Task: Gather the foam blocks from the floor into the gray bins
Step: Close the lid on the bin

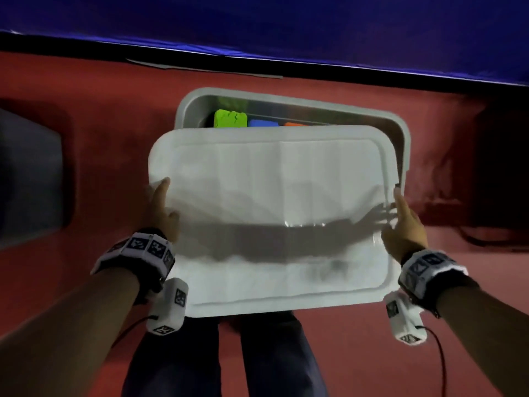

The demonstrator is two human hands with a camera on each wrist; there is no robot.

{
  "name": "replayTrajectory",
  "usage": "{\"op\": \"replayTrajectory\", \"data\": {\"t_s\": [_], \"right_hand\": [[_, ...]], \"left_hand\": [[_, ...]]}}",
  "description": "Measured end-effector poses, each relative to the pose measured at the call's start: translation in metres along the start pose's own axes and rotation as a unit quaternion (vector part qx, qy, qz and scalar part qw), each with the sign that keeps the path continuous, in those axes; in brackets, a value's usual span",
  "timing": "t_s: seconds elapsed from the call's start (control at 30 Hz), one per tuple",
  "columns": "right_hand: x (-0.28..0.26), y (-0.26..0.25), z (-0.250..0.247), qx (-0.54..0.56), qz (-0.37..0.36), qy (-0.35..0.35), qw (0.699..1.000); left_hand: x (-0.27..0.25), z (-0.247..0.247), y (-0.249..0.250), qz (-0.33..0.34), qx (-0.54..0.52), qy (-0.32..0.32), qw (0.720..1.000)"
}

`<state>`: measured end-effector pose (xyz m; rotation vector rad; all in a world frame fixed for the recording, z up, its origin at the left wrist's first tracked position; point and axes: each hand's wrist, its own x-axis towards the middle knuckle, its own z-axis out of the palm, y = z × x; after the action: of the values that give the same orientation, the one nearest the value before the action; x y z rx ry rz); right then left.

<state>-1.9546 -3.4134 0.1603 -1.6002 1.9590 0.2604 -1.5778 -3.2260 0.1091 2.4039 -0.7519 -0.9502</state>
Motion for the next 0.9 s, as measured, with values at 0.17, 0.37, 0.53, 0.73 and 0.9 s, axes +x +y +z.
{"op": "replayTrajectory", "data": {"t_s": [0.17,0.37,0.53,0.73,0.9], "right_hand": [[0.035,-0.013,0.005,-0.041,0.044,0.013,0.998],[0.061,-0.021,0.01,0.013,0.115,0.024,0.993],[0.052,-0.011,0.009,-0.016,0.082,0.066,0.994],[0.033,-0.005,0.016,0.017,0.075,0.125,0.989],[0.031,-0.01,0.007,0.073,0.064,0.196,0.976]], "left_hand": [[0.031,-0.006,0.034,-0.008,0.07,-0.008,0.998],[0.05,-0.02,0.049,-0.029,0.114,-0.06,0.991],[0.033,-0.017,0.033,-0.008,0.051,0.0,0.999],[0.024,-0.008,0.033,0.028,0.045,0.024,0.998],[0.02,0.007,0.047,0.024,0.032,0.036,0.999]]}}
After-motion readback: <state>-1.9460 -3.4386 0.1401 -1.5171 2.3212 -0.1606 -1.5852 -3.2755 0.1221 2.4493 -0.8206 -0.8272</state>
